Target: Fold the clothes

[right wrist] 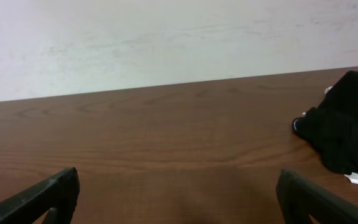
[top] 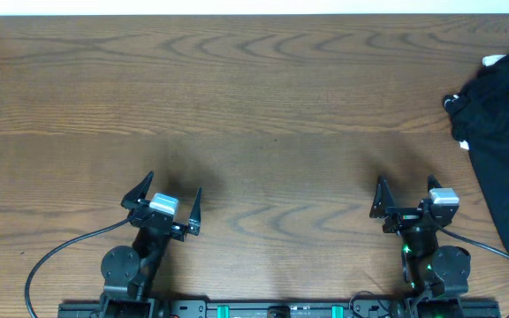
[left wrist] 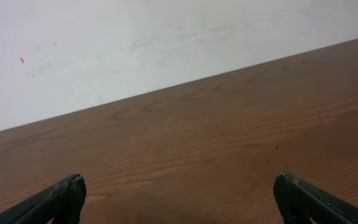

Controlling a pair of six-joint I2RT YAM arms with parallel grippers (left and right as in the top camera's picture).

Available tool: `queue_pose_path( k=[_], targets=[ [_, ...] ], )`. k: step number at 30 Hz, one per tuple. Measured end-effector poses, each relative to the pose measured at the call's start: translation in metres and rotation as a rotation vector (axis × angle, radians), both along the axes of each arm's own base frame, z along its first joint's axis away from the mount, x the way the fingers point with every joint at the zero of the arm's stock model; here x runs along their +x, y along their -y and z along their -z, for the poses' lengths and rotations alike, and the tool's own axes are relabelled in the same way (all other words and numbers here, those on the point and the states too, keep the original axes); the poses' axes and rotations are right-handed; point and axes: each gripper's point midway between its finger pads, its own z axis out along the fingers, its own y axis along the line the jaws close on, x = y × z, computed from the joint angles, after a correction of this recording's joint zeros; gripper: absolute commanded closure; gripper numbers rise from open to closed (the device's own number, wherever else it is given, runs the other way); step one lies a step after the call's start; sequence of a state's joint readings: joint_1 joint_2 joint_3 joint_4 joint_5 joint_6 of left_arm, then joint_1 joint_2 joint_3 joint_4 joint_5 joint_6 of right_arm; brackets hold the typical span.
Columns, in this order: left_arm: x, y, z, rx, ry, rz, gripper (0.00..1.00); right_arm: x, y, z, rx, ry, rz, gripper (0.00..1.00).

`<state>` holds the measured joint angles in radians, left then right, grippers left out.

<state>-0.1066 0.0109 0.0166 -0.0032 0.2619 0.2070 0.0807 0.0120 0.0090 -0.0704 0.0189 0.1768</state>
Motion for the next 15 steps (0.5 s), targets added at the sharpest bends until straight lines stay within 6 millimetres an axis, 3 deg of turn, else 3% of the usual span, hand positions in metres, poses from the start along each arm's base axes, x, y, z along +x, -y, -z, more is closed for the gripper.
queue_pose_path(
  k=[15],
  targets=[
    [0.0,0.0001,0.0,0.0,0.0,0.0,0.02,0.0,0.0,0.0,0.0,0.0,0.0,0.01]
  ],
)
